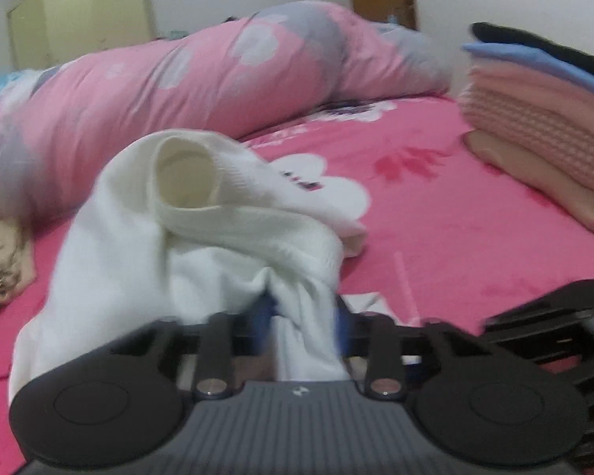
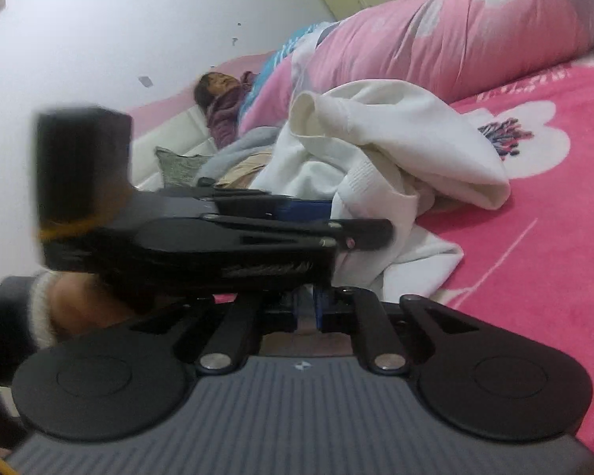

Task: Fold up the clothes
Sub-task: 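Reach both grippers to the white sweatshirt and pinch its edges, then lift the sweatshirt high with both grippers to shake it out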

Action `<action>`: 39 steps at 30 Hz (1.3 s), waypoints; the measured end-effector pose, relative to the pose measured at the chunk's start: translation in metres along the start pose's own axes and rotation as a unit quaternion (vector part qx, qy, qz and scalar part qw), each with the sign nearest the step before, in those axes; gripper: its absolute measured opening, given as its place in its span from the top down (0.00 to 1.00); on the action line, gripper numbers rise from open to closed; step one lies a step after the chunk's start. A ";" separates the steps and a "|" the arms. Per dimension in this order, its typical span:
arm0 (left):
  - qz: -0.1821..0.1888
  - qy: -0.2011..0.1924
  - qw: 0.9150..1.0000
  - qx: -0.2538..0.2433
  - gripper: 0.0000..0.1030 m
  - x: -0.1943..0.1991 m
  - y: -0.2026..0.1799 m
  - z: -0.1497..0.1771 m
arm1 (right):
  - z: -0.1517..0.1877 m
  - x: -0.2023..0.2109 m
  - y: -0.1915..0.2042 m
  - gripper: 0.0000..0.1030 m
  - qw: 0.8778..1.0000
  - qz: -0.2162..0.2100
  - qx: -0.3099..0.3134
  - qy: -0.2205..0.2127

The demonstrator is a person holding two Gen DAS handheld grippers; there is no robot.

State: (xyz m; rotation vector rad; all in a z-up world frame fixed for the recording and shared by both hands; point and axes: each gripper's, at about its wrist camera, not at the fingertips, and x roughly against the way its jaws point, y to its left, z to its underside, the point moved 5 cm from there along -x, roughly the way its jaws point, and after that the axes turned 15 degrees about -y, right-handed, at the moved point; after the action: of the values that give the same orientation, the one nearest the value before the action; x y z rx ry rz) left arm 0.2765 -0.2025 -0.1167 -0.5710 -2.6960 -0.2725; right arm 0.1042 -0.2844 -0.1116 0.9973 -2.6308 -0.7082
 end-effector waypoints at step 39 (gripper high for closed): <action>0.031 -0.137 0.965 0.220 0.50 0.183 0.191 0.077 | -0.021 -0.096 0.096 0.96 0.843 0.271 0.464 0.005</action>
State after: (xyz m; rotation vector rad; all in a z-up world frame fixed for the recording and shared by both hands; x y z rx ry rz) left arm 0.1778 0.0533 -0.0946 -0.5850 -2.8575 0.4450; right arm 0.1295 -0.1650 -0.0490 0.3127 -3.0016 0.7706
